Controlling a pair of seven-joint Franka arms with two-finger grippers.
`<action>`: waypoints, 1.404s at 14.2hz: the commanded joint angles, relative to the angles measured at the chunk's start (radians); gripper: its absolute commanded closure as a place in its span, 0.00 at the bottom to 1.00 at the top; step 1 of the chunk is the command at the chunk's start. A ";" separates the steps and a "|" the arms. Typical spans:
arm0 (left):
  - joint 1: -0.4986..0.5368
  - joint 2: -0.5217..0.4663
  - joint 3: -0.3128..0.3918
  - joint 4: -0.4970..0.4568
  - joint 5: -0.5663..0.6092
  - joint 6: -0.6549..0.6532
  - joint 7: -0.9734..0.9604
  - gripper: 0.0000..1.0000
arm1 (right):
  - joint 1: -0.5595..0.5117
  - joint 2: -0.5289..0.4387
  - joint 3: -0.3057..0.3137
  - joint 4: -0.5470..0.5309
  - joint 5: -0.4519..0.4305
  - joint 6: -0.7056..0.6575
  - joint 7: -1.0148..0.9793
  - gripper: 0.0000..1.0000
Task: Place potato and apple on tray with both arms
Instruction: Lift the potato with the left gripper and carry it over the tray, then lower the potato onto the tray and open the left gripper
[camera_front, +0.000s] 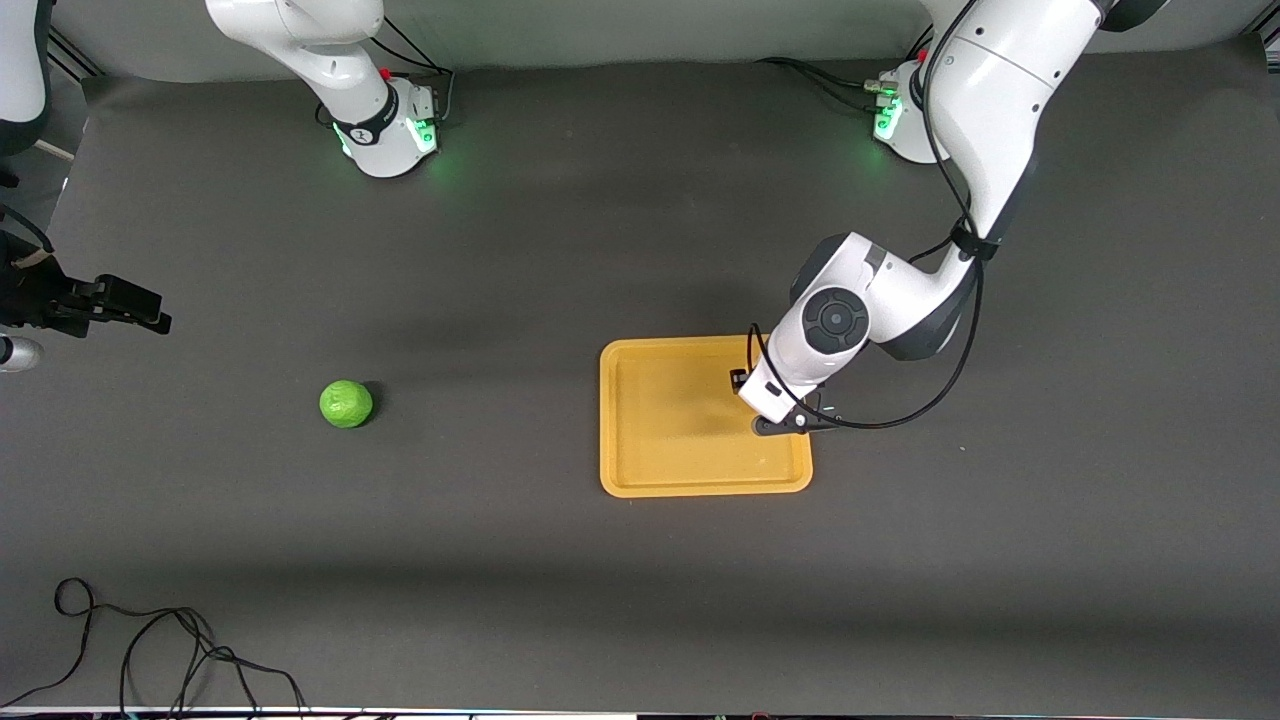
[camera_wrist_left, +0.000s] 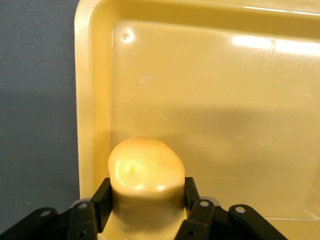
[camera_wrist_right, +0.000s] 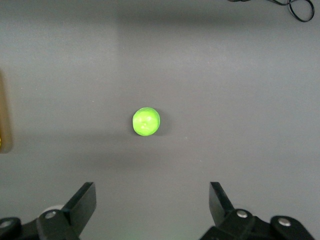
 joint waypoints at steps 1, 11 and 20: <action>-0.010 0.014 0.011 -0.008 0.024 0.041 -0.032 1.00 | 0.003 0.010 -0.008 0.018 0.011 0.004 -0.007 0.00; -0.003 0.051 0.025 -0.005 0.049 0.094 -0.051 0.01 | 0.003 0.008 -0.013 0.012 0.011 0.006 -0.010 0.00; 0.048 -0.079 0.022 0.047 0.035 -0.074 -0.058 0.00 | 0.045 -0.100 -0.011 -0.195 0.014 0.142 -0.006 0.00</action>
